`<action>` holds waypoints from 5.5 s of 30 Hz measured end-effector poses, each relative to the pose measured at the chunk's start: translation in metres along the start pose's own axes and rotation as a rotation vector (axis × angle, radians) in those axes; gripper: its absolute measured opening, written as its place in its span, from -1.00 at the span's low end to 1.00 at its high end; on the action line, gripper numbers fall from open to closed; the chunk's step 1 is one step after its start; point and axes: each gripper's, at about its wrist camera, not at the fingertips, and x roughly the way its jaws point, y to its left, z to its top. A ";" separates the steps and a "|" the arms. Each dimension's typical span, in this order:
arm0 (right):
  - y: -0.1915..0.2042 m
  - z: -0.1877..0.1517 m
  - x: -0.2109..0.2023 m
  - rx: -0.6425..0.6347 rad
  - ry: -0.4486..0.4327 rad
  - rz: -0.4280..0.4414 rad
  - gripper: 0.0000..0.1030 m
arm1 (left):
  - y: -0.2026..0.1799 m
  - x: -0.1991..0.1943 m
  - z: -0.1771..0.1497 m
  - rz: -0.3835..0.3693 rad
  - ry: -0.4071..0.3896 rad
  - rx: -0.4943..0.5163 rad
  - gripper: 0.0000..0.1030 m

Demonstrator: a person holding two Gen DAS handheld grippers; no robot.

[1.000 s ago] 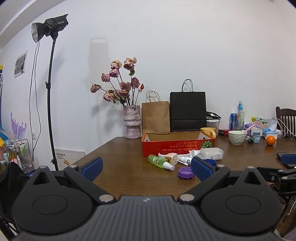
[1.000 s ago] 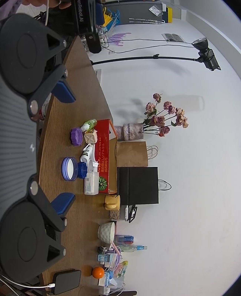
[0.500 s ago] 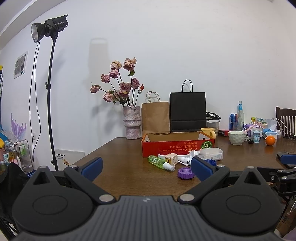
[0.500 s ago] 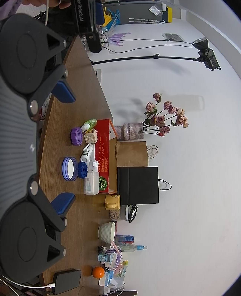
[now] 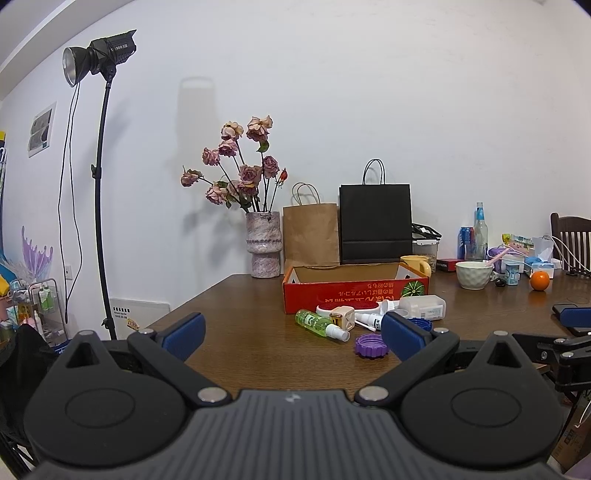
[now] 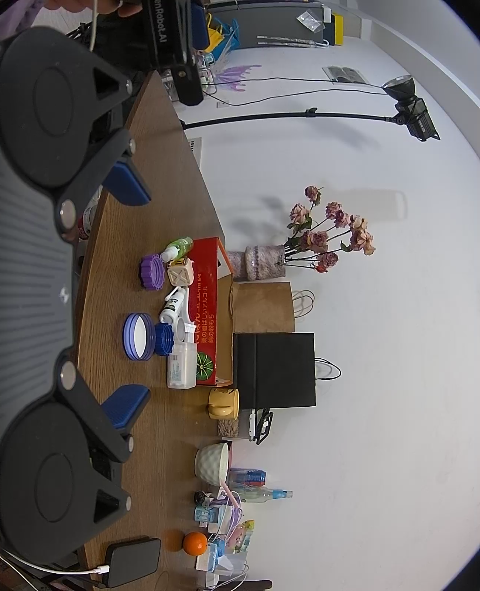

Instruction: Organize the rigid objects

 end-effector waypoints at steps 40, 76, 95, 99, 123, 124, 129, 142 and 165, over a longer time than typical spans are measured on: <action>-0.045 0.001 0.126 0.015 0.144 -0.034 0.79 | -0.020 0.131 -0.019 -0.195 0.155 0.018 1.00; -0.080 0.030 0.283 0.039 0.332 0.124 0.03 | -0.072 0.250 -0.019 -0.218 0.420 0.022 0.05; -0.017 0.010 0.054 -0.036 -0.076 0.011 0.03 | -0.038 0.060 -0.004 -0.055 0.004 -0.012 0.05; -0.011 0.009 0.045 -0.035 -0.079 0.010 0.03 | -0.029 0.052 -0.004 -0.042 -0.007 -0.042 0.05; -0.033 0.051 0.139 -0.048 -0.067 -0.003 0.03 | -0.019 0.154 0.019 0.027 -0.034 -0.082 0.05; -0.036 0.056 0.150 -0.045 -0.068 -0.004 0.03 | -0.018 0.165 0.023 0.027 -0.039 -0.086 0.05; -0.055 0.088 0.203 -0.020 -0.064 -0.009 0.03 | -0.019 0.219 0.047 0.033 -0.054 -0.091 0.05; -0.090 0.181 0.405 0.039 0.019 -0.014 0.03 | -0.033 0.418 0.118 -0.060 0.019 -0.069 0.05; -0.143 0.192 0.612 0.099 0.763 -0.042 0.03 | -0.017 0.632 0.111 -0.093 0.771 -0.032 0.05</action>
